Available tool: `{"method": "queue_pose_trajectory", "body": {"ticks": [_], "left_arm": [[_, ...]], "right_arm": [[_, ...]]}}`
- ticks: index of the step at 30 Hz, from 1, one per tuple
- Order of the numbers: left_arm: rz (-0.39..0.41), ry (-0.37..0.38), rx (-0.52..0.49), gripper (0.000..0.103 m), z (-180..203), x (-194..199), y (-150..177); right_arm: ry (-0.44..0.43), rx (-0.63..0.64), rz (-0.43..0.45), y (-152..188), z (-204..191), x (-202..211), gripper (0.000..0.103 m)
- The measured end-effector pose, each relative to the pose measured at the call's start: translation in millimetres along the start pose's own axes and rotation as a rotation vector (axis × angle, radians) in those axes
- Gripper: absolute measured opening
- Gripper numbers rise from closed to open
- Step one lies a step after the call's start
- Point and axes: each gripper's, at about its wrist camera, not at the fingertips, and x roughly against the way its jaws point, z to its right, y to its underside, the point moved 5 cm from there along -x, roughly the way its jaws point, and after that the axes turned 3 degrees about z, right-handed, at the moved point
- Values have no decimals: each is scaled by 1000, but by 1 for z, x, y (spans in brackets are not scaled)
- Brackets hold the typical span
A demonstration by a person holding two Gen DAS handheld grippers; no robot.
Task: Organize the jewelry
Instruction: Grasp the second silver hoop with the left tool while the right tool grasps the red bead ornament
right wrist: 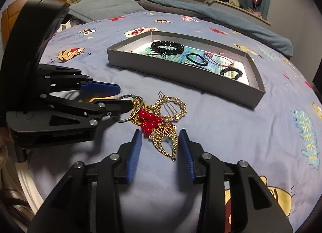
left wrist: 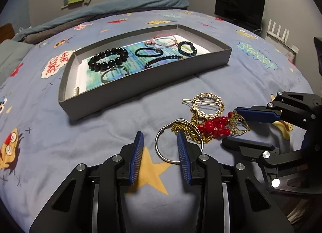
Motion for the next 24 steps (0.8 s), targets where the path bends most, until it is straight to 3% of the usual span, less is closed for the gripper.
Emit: {"method": "queue_pose_trajectory", "body": {"ticks": [8, 9, 10, 11, 24], "left_arm": [[-1, -31, -79, 9, 7, -1, 1], [0, -32, -79, 9, 7, -1, 1], [0, -30, -73, 8, 6, -1, 1], [1, -30, -67, 7, 5, -1, 1], [32, -53, 8, 5, -17, 12, 0]], "right_arm": [[4, 17, 5, -2, -2, -1, 30], [3, 17, 5, -2, -1, -1, 23], [-7, 14, 4, -2, -1, -1, 3], [-12, 11, 2, -2, -1, -1, 2], [-23, -6, 44, -5, 0, 12, 1]]}}
